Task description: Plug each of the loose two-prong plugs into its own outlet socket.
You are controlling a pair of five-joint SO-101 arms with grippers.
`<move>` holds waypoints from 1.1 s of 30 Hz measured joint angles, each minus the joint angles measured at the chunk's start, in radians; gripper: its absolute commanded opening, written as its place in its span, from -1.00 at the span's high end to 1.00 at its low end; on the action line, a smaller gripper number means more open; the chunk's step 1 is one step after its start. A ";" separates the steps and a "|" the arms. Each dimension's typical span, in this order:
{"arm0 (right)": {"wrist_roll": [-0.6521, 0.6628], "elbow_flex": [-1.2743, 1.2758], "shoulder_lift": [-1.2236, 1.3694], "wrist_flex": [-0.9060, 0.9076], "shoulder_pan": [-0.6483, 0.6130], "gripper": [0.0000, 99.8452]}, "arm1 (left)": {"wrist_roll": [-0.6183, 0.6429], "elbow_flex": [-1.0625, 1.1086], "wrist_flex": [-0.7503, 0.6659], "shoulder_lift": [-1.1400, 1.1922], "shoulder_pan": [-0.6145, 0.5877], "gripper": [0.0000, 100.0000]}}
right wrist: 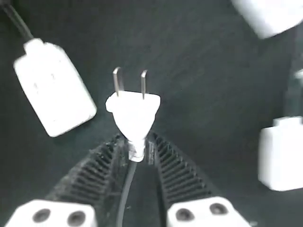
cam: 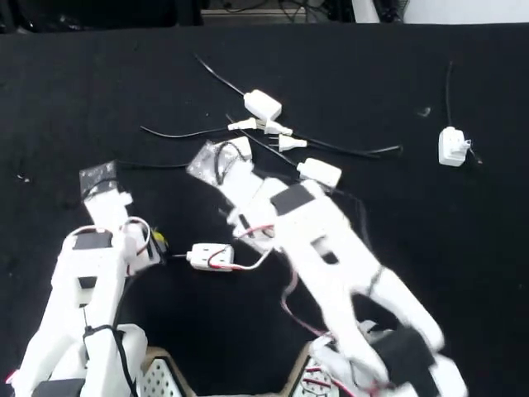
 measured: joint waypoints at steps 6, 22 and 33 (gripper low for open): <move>-0.002 0.054 -0.143 -0.170 -0.008 0.98 | -0.196 -0.170 0.000 -0.060 0.000 0.55; -0.269 0.236 -0.155 -0.468 0.023 0.98 | -0.006 0.009 -0.393 -0.411 0.290 0.54; -0.269 0.258 -0.158 -0.468 -0.048 0.98 | -0.150 0.040 -0.405 -0.493 0.342 0.54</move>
